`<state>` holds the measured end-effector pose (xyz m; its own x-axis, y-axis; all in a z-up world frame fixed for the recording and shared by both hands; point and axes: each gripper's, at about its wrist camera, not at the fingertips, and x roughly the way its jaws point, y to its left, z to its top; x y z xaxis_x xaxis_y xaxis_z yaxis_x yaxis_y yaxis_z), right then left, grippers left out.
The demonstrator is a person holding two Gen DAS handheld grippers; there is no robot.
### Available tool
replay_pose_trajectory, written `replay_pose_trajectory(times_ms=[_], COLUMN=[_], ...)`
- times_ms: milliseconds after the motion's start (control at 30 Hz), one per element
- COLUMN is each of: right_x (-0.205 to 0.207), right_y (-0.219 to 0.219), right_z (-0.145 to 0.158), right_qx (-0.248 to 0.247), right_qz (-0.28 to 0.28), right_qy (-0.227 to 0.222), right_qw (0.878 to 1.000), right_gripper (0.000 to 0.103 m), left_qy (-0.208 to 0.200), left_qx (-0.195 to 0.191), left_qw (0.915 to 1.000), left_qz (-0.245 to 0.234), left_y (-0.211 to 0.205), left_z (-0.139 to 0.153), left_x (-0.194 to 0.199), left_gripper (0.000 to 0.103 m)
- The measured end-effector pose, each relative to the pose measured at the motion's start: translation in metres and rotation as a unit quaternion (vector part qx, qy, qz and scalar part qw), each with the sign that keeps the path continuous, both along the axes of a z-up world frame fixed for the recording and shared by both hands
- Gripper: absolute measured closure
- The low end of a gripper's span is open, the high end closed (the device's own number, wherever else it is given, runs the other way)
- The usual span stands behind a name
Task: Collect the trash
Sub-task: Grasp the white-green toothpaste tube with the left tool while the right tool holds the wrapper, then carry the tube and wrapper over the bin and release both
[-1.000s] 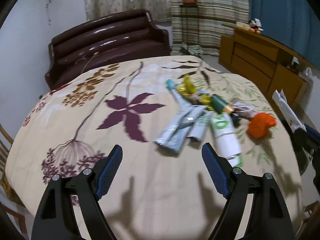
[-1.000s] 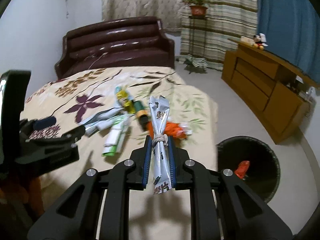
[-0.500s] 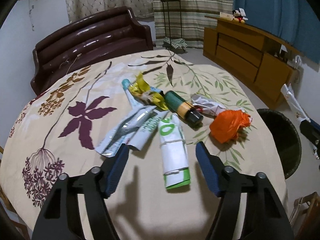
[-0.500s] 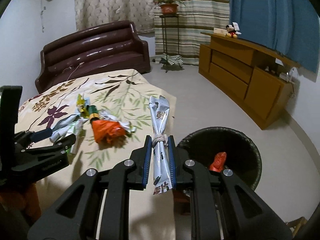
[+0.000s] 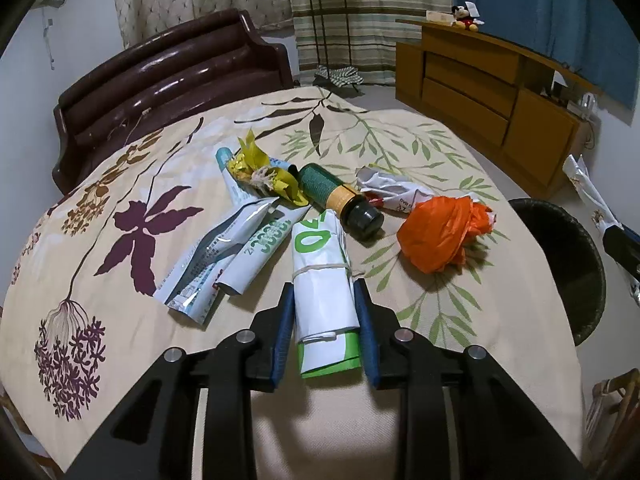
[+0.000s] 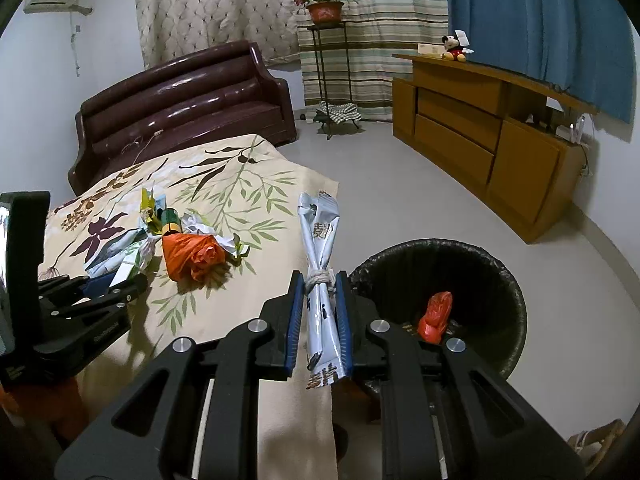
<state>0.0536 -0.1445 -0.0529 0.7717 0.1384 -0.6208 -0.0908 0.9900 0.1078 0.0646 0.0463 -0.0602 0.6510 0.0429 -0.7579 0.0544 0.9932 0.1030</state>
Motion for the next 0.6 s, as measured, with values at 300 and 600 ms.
replay_pose_trajectory(times_ms=[300, 600], right_x=[-0.002, 0.001], right_y=[-0.016, -0.051], right_z=[0.006, 0.008], right_qx=[-0.004, -0.02], right_qz=[-0.031, -0.086], right_qy=[-0.014, -0.022], right_qw=[0.999, 0.996], right_gripper=[0.087, 0.087], left_qy=[-0.039, -0.074], left_qx=[-0.021, -0.031], left_qw=[0.9984, 0.9929], left_qz=[-0.035, -0.088], left_y=[-0.02, -0.067], left_z=[0.028, 0.042], left_x=[-0.012, -0.001], left_gripper=[0.073, 0.073])
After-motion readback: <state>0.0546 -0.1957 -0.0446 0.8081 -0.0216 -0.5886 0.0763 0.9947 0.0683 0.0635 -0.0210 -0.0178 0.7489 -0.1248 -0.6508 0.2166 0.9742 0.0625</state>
